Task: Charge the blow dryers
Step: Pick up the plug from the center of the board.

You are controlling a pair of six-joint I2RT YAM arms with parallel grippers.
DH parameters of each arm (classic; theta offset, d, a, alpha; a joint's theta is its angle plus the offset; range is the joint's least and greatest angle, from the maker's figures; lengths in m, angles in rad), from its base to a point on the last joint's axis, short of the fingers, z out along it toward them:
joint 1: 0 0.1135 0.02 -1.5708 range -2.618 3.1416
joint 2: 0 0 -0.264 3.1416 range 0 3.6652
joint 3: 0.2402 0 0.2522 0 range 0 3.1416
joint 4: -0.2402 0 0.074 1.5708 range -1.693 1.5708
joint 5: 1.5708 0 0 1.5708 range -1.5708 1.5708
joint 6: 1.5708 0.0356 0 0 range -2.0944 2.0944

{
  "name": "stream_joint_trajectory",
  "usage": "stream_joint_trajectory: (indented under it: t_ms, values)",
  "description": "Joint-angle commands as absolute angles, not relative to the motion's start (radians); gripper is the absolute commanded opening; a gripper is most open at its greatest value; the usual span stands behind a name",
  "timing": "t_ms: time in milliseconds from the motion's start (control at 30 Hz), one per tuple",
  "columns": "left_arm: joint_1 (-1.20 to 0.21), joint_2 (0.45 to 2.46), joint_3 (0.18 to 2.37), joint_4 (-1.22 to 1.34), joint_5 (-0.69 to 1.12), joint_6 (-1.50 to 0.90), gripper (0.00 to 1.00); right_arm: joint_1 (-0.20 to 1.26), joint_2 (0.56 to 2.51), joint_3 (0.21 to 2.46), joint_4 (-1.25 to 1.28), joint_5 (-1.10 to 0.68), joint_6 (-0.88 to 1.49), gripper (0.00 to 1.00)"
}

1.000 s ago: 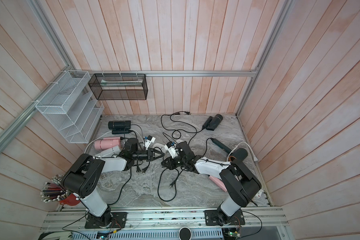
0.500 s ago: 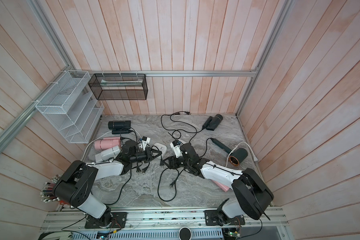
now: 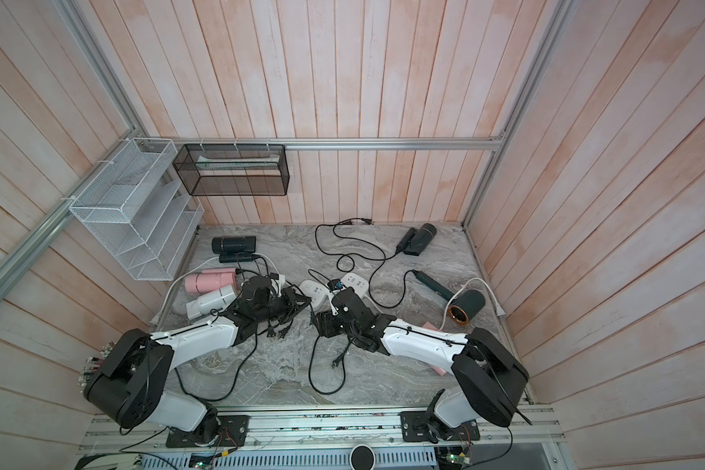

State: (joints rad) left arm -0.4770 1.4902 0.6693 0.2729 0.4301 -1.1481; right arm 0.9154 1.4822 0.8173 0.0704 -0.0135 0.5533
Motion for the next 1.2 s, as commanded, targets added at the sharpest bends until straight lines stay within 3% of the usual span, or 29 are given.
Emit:
stream_joint_trajectory:
  t_ms: [0,400,767,967,1167]
  values:
    - [-0.480,1.480,0.705,0.210,0.384,-1.166,0.11,0.950,1.524,0.865,0.005,0.089,0.582,0.69]
    - [-0.480,1.500,0.748,0.144,0.408,-1.181,0.11,1.025,1.642,0.946,-0.029,0.199,0.610,0.68]
    - [-0.481,1.488,0.733,0.155,0.417,-1.188,0.11,1.037,1.696,0.971,-0.023,0.241,0.601,0.54]
    - [-0.482,1.492,0.736,0.158,0.422,-1.183,0.11,1.041,1.684,0.960,-0.014,0.256,0.593,0.41]
    - [-0.481,1.493,0.735,0.155,0.428,-1.173,0.14,1.042,1.652,0.938,-0.004,0.261,0.565,0.37]
